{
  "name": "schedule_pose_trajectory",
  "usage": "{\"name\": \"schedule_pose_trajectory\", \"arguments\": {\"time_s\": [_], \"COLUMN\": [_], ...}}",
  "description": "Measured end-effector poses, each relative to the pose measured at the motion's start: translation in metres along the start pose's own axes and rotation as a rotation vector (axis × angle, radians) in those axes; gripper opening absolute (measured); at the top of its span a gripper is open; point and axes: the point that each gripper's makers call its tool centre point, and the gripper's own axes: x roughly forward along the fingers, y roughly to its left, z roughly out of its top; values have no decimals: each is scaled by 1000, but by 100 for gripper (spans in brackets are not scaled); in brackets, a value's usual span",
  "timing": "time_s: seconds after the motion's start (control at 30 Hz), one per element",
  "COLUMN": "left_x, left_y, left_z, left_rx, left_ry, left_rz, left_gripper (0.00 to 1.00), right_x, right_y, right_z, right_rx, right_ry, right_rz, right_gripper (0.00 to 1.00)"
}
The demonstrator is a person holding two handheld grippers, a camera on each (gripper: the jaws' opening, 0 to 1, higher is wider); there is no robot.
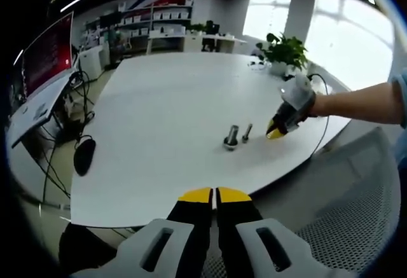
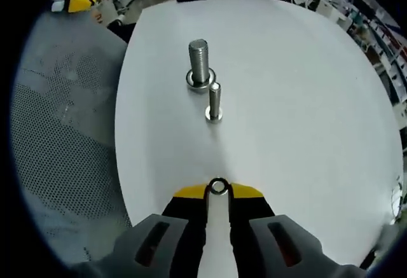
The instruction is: Place the washer onto the threaded stud by aligning its center hole with the stud, sliding it down to the base, and recovering from edge contact or off-axis alignment until the washer reaches the visible bottom stop.
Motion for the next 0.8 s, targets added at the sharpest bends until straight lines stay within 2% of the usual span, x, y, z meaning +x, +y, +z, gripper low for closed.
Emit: {"name": "schedule_pose_trajectory", "arguments": {"time_s": [0.17, 0.57, 0.8], "left_x": [0, 0, 0], "left_y": [0, 0, 0], "left_z": [0, -1, 0], "left_rx": [-1, 1, 4], "left_ry": [0, 6, 1], "left_rz": [2, 2, 1], "left_gripper": [0, 0, 0], "right_x": [-7, -24, -32], "right_y": [-2, -4, 0], "right_z": [13, 37, 50], "right_rx": [-20, -7, -37], "right_ry": [-10, -49, -38], "right_rz": [-5, 14, 40], "right_gripper": [14, 13, 13]}}
